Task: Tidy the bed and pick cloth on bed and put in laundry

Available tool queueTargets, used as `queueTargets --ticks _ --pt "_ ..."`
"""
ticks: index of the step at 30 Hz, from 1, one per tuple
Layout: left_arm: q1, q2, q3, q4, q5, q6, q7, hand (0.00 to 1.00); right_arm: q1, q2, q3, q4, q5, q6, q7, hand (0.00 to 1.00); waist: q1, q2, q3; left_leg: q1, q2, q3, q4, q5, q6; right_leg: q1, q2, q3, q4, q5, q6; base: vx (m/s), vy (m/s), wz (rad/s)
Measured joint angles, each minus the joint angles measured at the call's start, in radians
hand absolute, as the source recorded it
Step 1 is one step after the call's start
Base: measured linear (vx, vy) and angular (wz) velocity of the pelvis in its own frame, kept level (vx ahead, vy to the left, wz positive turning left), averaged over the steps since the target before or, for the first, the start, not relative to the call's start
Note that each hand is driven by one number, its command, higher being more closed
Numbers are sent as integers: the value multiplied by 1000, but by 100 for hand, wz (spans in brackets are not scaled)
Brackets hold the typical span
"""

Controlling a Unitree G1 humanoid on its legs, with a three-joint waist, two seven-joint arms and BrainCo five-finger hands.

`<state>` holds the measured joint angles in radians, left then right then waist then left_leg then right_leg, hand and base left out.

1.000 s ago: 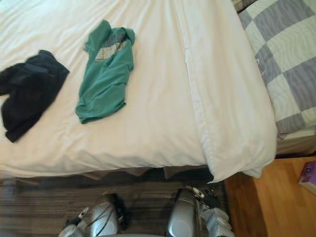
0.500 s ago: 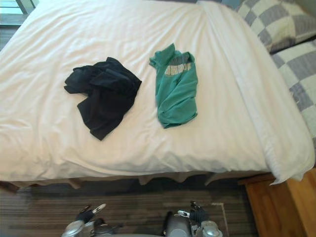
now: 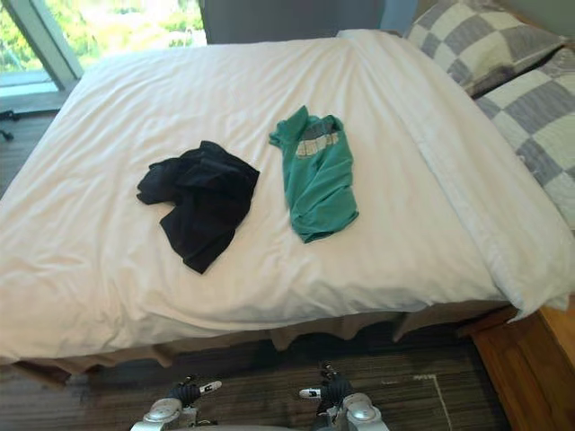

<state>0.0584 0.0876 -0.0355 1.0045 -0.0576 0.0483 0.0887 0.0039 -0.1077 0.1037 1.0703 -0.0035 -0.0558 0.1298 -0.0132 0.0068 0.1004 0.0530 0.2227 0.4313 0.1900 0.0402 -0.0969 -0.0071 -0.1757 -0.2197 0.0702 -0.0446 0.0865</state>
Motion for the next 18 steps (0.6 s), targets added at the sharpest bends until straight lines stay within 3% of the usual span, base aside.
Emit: queueTargets --ticks 3,4,6,9,10,11,12,13,14,18 --pt "3 -8 28 -1 -12 -44 3 0 -6 -13 -6 5 12 7 5 0 3 18 36 -39 50 -10 204 3 -5 38 5 40 -3 -7 -11 -56 -3 -47" --pt "8 -23 49 -3 -19 -61 5 0 -7 -14 -6 4 12 8 5 0 2 29 41 -79 85 -38 308 21 -34 45 19 53 -7 -12 -12 -58 -29 -41" --pt "13 -35 60 -5 -41 -78 4 0 -9 -20 -19 5 11 13 5 0 3 42 42 -99 98 -67 355 -4 -48 52 22 69 -14 -10 -16 -30 5 -37" --pt "18 -38 67 -8 -40 -88 1 0 -8 -20 -23 -10 -1 18 21 0 6 40 44 -82 5 -67 123 -73 -31 37 23 102 -22 -2 -8 -14 68 -30" --pt "22 -44 66 -8 -40 -93 0 0 -8 -28 -22 -15 -12 18 33 0 6 60 46 -67 -35 -82 -12 -74 -30 29 40 112 -29 5 3 -24 124 -46" --pt "22 -57 71 -6 -49 -95 -1 0 -16 -38 -25 -14 -21 18 40 0 9 79 48 -63 -40 -75 -58 -108 2 37 59 124 -50 24 24 3 128 -30" --pt "21 -58 74 -6 -51 -94 4 0 -16 -36 -25 -16 -20 21 48 0 8 87 48 -68 -45 -73 -64 -120 -8 42 59 123 -63 30 28 88 111 -4" --pt "12 -55 78 -8 -50 -94 3 0 -16 -29 -27 -25 -21 21 59 0 3 63 56 -65 -63 -65 -76 -116 -4 52 45 126 -68 31 32 86 76 13" --pt "6 -52 78 -9 -51 -95 3 0 -12 -26 -29 -24 -21 22 61 0 5 59 60 -59 -70 -59 -82 -116 -3 52 36 125 -64 30 35 119 96 12" --pt "26 -61 87 -9 -77 -102 0 0 -7 -21 -27 -30 -30 15 61 0 7 64 61 -3 -111 -45 -105 -106 21 95 0 122 -61 6 57 152 78 7"
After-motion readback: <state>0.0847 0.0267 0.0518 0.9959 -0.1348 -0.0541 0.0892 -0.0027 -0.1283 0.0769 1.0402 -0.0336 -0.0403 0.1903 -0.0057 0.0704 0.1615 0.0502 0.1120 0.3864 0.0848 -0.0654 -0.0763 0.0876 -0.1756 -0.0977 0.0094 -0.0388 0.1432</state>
